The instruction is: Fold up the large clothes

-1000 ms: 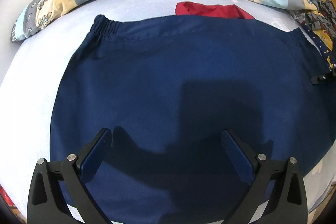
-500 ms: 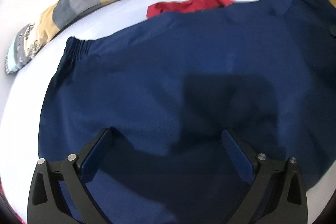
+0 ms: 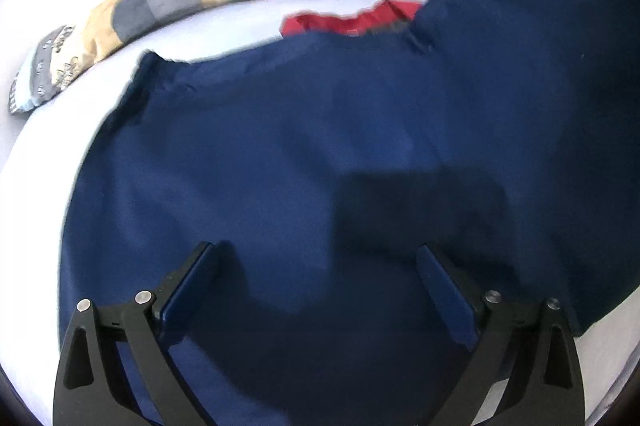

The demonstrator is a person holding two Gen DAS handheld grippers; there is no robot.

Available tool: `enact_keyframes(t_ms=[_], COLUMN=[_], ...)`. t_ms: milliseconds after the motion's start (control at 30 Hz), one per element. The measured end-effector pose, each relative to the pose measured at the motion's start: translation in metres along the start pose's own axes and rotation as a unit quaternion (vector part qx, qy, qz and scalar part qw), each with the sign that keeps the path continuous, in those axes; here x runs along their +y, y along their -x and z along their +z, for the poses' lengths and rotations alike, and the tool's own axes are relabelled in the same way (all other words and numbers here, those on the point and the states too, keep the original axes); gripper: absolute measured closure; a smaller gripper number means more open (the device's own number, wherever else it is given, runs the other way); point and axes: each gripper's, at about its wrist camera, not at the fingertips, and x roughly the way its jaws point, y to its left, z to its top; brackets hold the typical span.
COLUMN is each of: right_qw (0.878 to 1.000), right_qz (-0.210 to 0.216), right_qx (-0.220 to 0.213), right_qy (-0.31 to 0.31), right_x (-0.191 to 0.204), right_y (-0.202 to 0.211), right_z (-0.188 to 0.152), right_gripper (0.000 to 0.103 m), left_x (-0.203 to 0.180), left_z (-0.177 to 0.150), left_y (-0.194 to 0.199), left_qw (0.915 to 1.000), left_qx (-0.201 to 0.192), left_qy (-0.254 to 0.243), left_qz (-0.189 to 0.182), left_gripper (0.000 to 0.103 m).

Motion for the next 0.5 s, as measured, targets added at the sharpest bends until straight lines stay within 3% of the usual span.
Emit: enact_keyframes(t_ms=[67, 100, 167, 200, 300, 333, 500], right_qw=[1.0, 1.0, 1.0, 1.0, 1.0, 0.999, 0.996], right_qz=[0.0, 0.003, 0.007, 0.009, 0.015, 0.017, 0.044], right_qx=[0.002, 0.002, 0.004, 0.005, 0.006, 0.004, -0.002], right_qy=[0.003, 0.002, -0.001, -0.004, -0.023, -0.028, -0.082], right_x=[0.013, 0.02, 0.03, 0.033, 0.041, 0.044, 0.056], right_y=[-0.004, -0.008, -0.015, -0.018, -0.026, -0.028, -0.043], right_z=[-0.001, -0.002, -0.004, -0.005, -0.007, -0.008, -0.018], right_gripper=[0.095, 0.095, 0.095, 0.095, 0.095, 0.095, 0.095], left_x=[0.001, 0.0, -0.015, -0.02, -0.013, -0.009, 0.021], left_z=[0.001, 0.001, -0.01, -0.013, -0.005, -0.005, -0.006], left_y=[0.012, 0.012, -0.01, -0.007, -0.007, -0.002, 0.028], left_qw=[0.9995, 0.9994, 0.9995, 0.9991, 0.9997, 0.9998, 0.9989], left_qx=[-0.027, -0.027, 0.012, -0.01, -0.002, -0.006, -0.019], left_qy=[0.015, 0.019, -0.017, -0.022, -0.021, -0.014, 0.04], left_qz=[0.007, 0.006, 0.025, 0.034, 0.016, 0.014, 0.012], left_gripper=[0.004, 0.004, 0.003, 0.003, 0.004, 0.009, 0.009])
